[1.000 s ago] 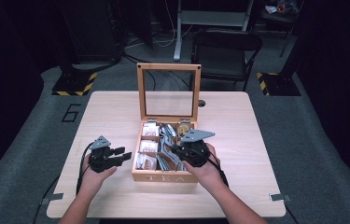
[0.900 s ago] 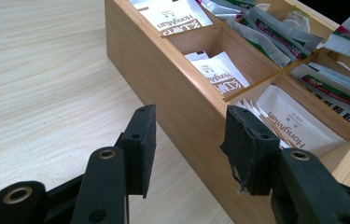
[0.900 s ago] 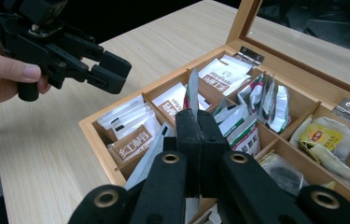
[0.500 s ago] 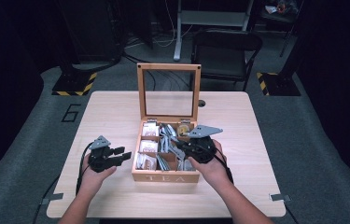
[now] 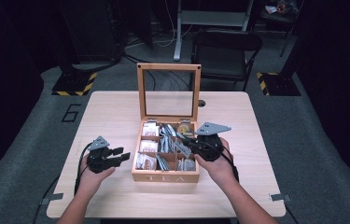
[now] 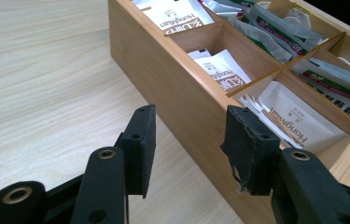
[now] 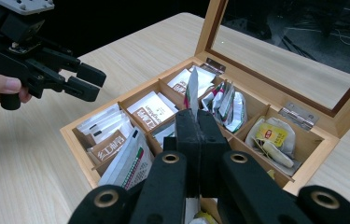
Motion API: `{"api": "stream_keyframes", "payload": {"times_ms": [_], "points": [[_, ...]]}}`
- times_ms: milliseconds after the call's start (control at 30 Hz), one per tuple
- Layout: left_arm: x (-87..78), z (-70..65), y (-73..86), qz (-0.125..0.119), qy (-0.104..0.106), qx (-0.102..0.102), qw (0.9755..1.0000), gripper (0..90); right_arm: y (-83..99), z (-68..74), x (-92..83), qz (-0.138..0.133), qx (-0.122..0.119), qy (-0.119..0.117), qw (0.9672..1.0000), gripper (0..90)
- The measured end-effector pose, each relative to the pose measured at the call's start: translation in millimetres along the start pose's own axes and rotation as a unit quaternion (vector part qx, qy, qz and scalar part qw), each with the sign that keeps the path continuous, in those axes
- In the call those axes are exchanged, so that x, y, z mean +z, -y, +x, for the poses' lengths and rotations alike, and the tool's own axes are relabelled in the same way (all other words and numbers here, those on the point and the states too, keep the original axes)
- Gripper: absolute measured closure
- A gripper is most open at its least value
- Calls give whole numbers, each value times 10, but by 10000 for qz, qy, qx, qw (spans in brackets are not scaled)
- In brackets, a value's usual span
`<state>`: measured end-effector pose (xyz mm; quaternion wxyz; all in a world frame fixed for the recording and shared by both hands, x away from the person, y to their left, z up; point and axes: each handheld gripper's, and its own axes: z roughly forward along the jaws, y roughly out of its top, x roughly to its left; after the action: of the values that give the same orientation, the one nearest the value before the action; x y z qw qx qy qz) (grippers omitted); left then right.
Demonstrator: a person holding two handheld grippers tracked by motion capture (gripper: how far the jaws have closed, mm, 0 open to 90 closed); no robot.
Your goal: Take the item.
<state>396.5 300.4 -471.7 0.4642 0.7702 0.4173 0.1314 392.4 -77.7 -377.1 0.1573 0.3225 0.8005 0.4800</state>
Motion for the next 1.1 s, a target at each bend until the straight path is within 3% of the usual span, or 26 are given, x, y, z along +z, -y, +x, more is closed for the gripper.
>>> {"api": "stream_keyframes", "payload": {"times_ms": [100,567,1100], "points": [[-21,14,-7,-87,-25,-99,9999,537,-16,-33,-20,-10,36,15,10000,899],[14,19,-29,-30,11,-53,10000,536,12,-197,-174,-69,128,278,9995,899],[4,29,-30,-128,-51,-115,9998,532,128,-450,-384,-87,251,860,9959,899]]}}
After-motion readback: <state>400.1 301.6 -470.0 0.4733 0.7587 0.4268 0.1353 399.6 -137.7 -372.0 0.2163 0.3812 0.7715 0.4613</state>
